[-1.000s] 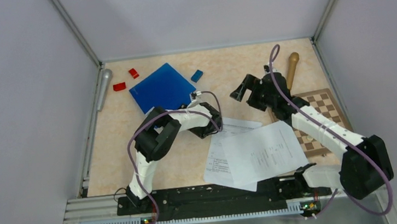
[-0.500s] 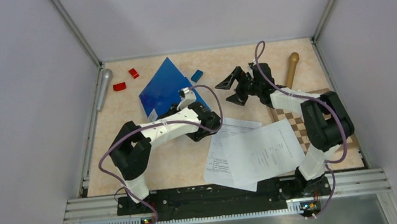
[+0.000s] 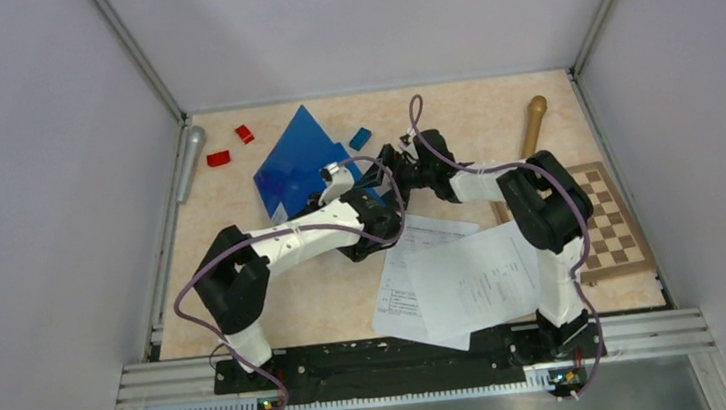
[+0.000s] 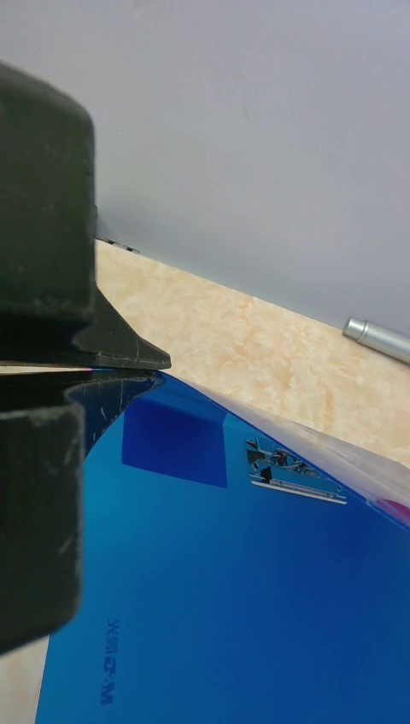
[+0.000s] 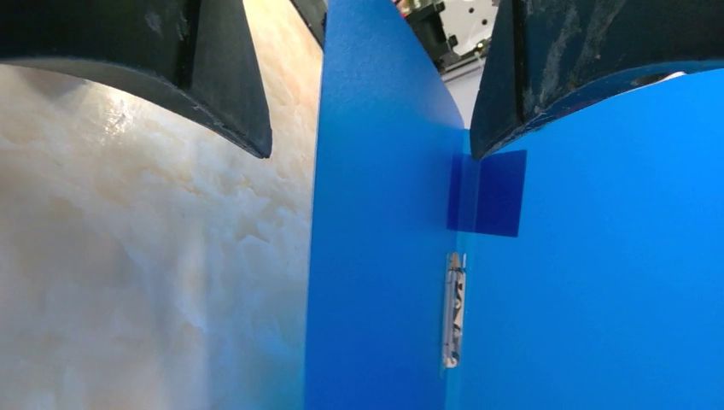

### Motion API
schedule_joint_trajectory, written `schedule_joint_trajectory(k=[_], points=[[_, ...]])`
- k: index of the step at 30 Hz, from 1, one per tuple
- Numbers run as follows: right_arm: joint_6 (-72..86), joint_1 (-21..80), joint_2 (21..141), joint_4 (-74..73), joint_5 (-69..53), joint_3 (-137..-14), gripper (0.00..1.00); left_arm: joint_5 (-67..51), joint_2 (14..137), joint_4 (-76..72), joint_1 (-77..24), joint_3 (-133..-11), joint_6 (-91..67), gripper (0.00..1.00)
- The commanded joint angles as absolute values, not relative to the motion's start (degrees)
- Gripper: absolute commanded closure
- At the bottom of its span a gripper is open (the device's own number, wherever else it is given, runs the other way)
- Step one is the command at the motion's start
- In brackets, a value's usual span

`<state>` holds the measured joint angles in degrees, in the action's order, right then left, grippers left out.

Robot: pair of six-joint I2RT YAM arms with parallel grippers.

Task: Put the files into the folder

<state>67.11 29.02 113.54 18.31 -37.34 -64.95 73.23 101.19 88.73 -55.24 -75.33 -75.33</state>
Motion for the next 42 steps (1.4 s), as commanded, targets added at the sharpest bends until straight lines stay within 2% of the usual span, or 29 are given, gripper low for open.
schedule_joint_trajectory(k=[1,2,4,8,9,16,20,22,24,26,28,30,31,34,42], points=[[69.8,30.0,115.6,25.7,-39.9,-66.9,0.22,74.2,97.4,91.0,-55.4,-75.3,-77.1,1.0],[70.9,30.0,116.1,27.7,-40.9,-66.9,0.26,74.1,97.3,91.0,-55.5,-75.3,-77.2,1.0],[73.0,30.1,117.2,31.3,-42.4,-67.0,0.43,74.0,96.9,91.0,-55.5,-75.2,-77.7,1.0],[72.3,31.1,117.6,31.3,-43.4,-67.8,0.91,74.4,95.0,91.0,-55.5,-76.1,-77.7,1.0],[71.4,31.5,117.3,30.5,-43.6,-68.3,1.0,74.6,94.5,90.9,-55.5,-76.6,-77.3,1.0],[68.8,31.8,109.2,34.8,-41.3,-67.0,1.0,72.9,89.4,91.0,-55.5,-82.9,-75.1,1.0],[62.7,31.8,103.4,28.7,-40.9,-71.4,1.0,71.8,84.6,90.9,-55.5,-87.5,-75.8,1.0],[57.5,31.8,100.1,20.1,-38.4,-74.1,1.0,70.9,81.6,89.4,-55.5,-88.1,-76.8,1.0],[51.0,31.8,96.1,12.3,-32.2,-76.2,1.0,69.9,77.7,83.5,-55.5,-86.0,-73.9,0.89],[46.0,31.7,91.3,7.0,-24.9,-76.8,1.0,67.4,73.3,73.1,-55.4,-82.8,-68.4,0.6],[41.1,31.7,87.8,3.5,-16.9,-76.7,1.0,63.9,68.7,63.8,-55.1,-79.0,-63.3,0.36],[37.5,31.6,84.8,1.0,-11.6,-76.2,1.0,60.5,64.2,55.9,-54.7,-75.4,-59.3,0.18],[35.8,31.5,83.7,0.2,-9.5,-75.8,1.0,59.2,62.3,52.9,-54.6,-73.7,-58.2,0.12],[32.4,31.4,81.2,-2.9,-6.1,-74.6,1.0,57.0,58.1,46.9,-54.2,-70.6,-55.4,0.02],[32.6,30.8,76.3,0.3,-11.5,-66.1,1.0,52.9,58.0,48.0,-49.3,-71.5,-53.0,0.01]])
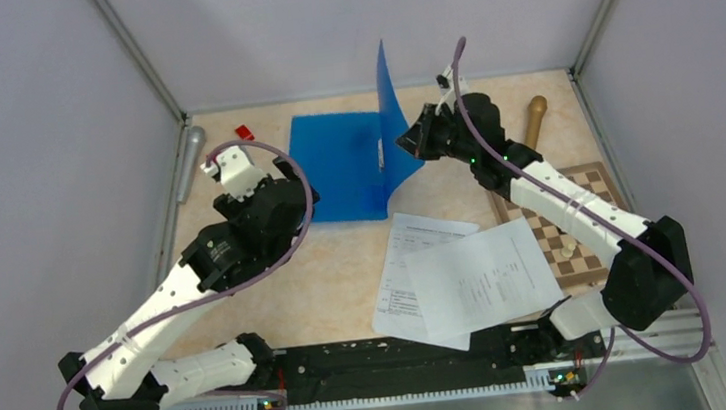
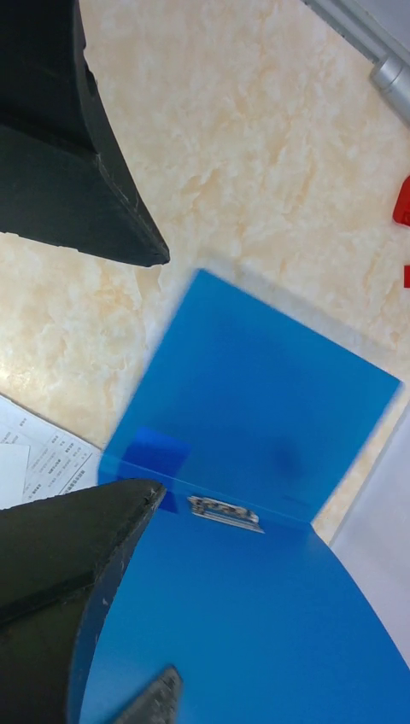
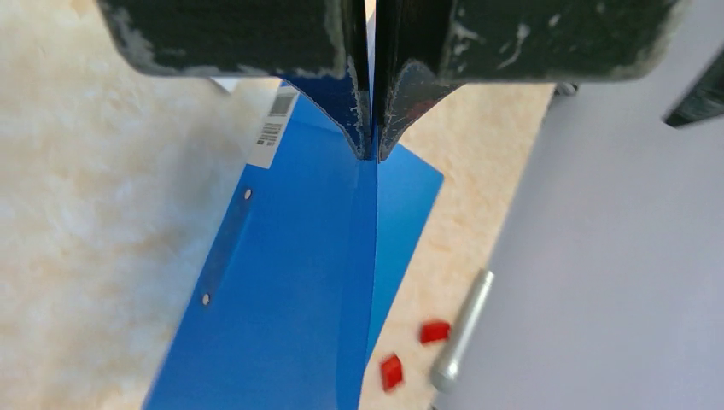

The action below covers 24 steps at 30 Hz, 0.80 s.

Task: Put the files into the folder

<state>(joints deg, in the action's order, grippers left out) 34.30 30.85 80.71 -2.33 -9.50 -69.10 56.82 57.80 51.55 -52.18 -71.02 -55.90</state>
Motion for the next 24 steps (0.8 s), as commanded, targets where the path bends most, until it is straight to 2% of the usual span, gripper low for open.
schedule_joint_trajectory(k=[1,7,13,17,20,24], points=[[32.3,30.8,75.3,1.4,-12.7,-65.0,1.0,51.6,58.0,48.0,-48.1,-71.5,-53.0,0.01],[33.3,30.8,68.4,3.1,-15.8,-56.4,1.0,45.0,58.0,46.8,-42.2,-70.1,-51.5,0.01],[43.8,30.8,64.0,15.1,-19.2,-45.6,1.0,35.8,62.3,41.6,-39.9,-68.5,-47.6,0.01],[48.1,30.8,65.4,14.8,-21.0,-44.1,1.0,30.0,67.0,39.9,-36.1,-66.0,-46.7,0.01],[51.8,30.8,66.5,20.4,-24.5,-41.0,1.0,25.3,68.6,38.5,-33.2,-64.5,-45.8,0.01],[49.6,30.1,69.8,18.7,-26.1,-40.0,1.0,18.4,68.3,37.4,-28.8,-63.8,-44.5,0.01]])
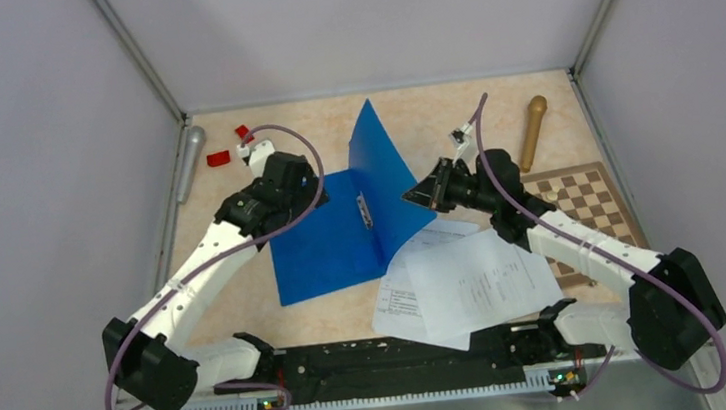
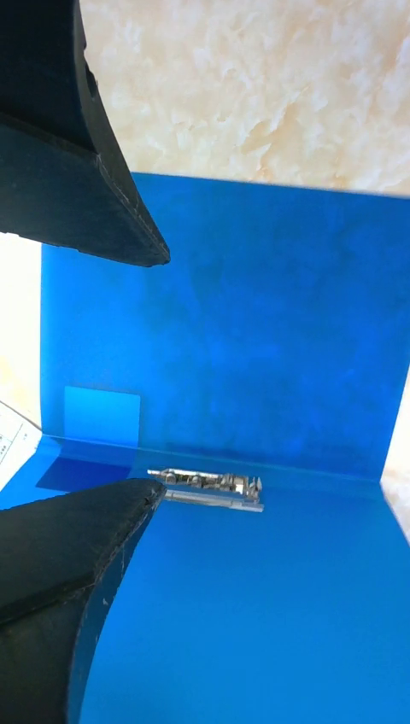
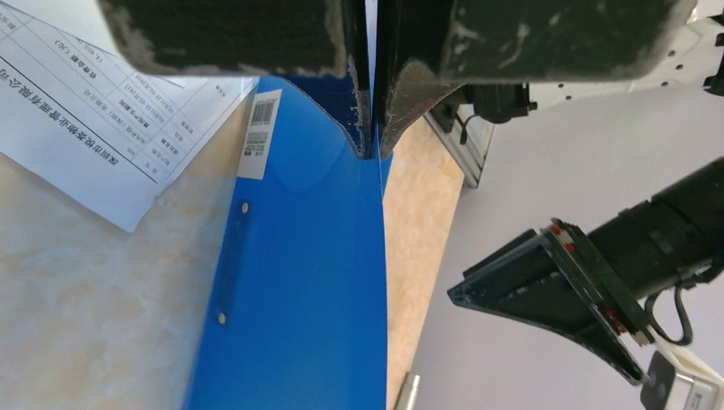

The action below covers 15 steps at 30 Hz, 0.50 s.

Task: Put the files into the folder

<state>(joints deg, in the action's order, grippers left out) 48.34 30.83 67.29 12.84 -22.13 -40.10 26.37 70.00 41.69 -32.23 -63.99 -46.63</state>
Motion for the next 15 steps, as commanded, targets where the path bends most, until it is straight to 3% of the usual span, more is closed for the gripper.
schedule_joint_trajectory(k=[1,10,15], points=[[49.5,29.2,70.7,18.9,-26.9,-39.3,1.0,16.9,68.2,36.7,-27.7,-63.2,-44.4,0.01],[43.6,23.4,80.4,16.6,-30.4,-38.0,1.0,11.3,73.7,35.7,-22.6,-58.5,-42.8,0.01],[38.0,23.1,84.4,6.4,-21.7,-43.6,1.0,3.3,74.6,28.5,-18.7,-51.9,-45.2,0.01]])
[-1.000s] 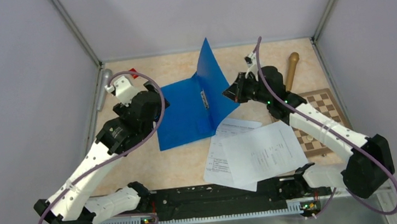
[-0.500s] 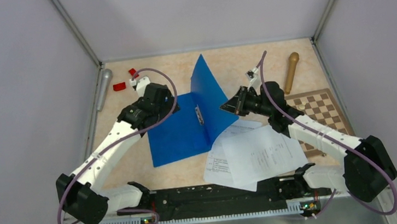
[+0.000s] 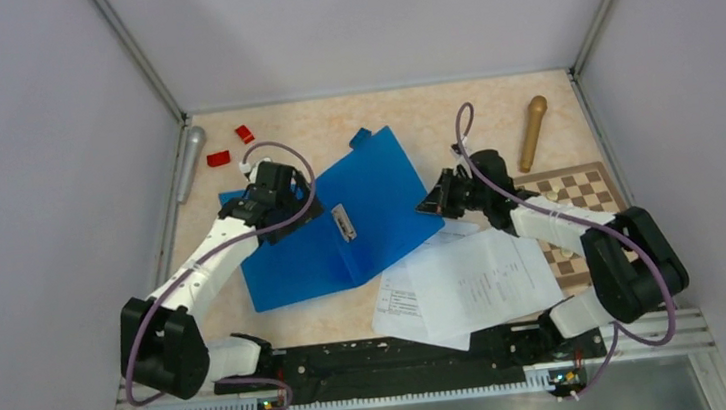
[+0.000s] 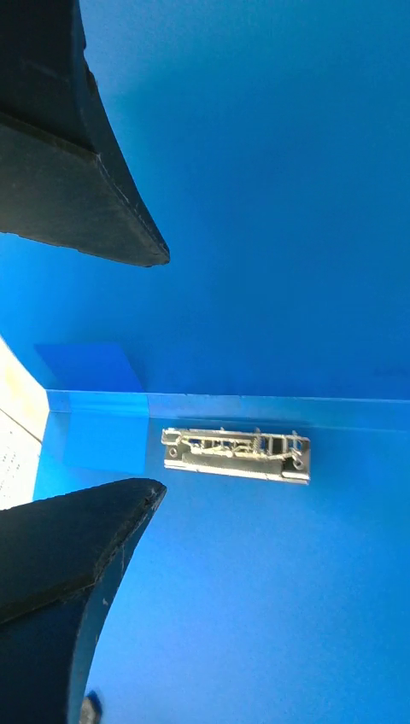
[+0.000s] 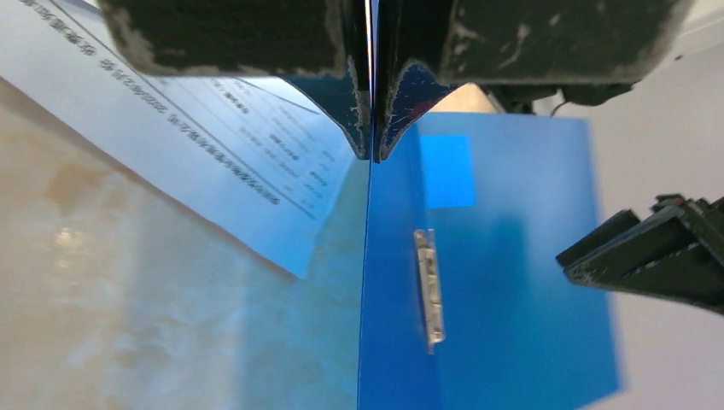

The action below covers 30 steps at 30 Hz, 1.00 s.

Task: Put the files into the folder

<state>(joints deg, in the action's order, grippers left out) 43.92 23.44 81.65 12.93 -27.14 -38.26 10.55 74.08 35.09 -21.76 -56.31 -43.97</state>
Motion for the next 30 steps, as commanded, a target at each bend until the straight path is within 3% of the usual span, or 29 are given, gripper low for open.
schedule_joint_trajectory(k=[1,3,5,9,19,22,30], points=[[36.2,23.0,85.9,4.0,-20.2,-45.6,0.97,1.0,75.3,26.6,-17.7,-50.5,-45.7,0.01],[33.3,23.1,88.5,-0.5,-17.6,-49.0,0.85,-3.8,77.2,23.6,-16.1,-48.7,-46.8,0.01],[30.9,23.1,90.3,-3.2,-15.8,-51.1,0.65,-4.8,79.8,23.7,-15.5,-49.1,-47.0,0.01],[24.9,23.0,92.5,-7.5,-8.5,-53.1,0.43,-5.6,83.7,25.9,-15.0,-51.5,-45.2,0.01],[21.5,23.2,96.4,-15.3,-1.5,-58.7,0.25,-7.1,92.7,26.6,-14.9,-58.2,-43.1,0.01],[20.4,22.8,95.4,-10.8,-7.7,-57.7,0.18,-9.6,94.3,25.3,-14.9,-59.2,-43.2,0.01],[25.1,18.4,100.3,1.3,-26.7,-58.6,0.17,-12.7,98.7,26.0,-14.9,-62.6,-43.1,0.02]])
